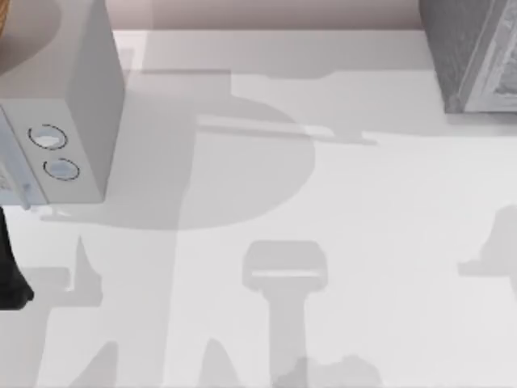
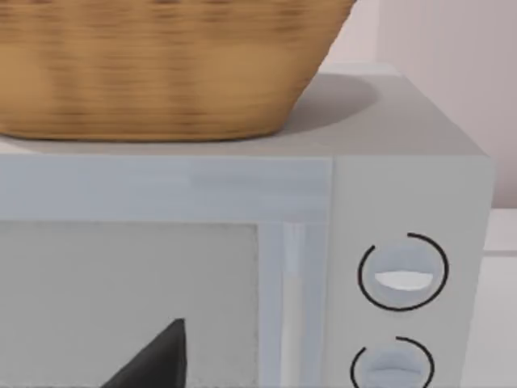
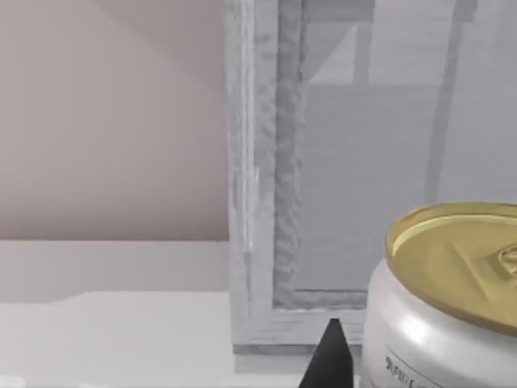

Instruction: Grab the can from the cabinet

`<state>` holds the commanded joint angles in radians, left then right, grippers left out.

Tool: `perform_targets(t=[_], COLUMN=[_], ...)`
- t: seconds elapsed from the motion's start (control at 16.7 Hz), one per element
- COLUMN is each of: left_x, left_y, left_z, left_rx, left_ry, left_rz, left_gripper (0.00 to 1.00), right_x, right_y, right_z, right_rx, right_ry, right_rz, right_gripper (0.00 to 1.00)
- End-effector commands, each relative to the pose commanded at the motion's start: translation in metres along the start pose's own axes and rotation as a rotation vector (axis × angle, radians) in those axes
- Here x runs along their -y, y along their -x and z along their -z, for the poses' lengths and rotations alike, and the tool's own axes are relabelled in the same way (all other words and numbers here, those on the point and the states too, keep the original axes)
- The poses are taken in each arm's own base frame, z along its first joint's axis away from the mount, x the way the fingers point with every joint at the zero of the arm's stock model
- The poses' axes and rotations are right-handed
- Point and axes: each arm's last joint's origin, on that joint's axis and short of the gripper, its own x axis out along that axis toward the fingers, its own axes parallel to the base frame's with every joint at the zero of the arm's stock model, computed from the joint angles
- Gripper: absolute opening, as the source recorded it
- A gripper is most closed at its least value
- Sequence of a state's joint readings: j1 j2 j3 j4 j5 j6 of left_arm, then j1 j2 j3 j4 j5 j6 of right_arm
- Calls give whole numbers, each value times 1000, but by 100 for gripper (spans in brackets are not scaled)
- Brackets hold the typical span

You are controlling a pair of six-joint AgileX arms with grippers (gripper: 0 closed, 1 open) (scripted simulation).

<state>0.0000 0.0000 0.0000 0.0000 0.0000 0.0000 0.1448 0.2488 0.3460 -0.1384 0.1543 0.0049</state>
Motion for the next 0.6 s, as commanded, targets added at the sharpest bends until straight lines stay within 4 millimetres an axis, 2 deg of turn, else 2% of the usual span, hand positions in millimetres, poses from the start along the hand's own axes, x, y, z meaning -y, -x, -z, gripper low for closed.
perform_targets(t=[0.18,0.3,0.42,0.6], left_x=[0,0,0,0], left_y=[0,0,0,0], left_z=[0,0,0,0], left_rx=[0,0,0,0], left_ry=[0,0,0,0], left_rz=[0,0,0,0], left_gripper=[100,100,100,100], right_x=[6,9,11,11], right_y=[-1,-2,-3,-3], right_z=[50,72,83,85], right_rx=[16,29,39,40], right_ry=[-4,-5,-5,-4], right_rz=[-3,-7,-9,-9], right_gripper=[0,0,0,0])
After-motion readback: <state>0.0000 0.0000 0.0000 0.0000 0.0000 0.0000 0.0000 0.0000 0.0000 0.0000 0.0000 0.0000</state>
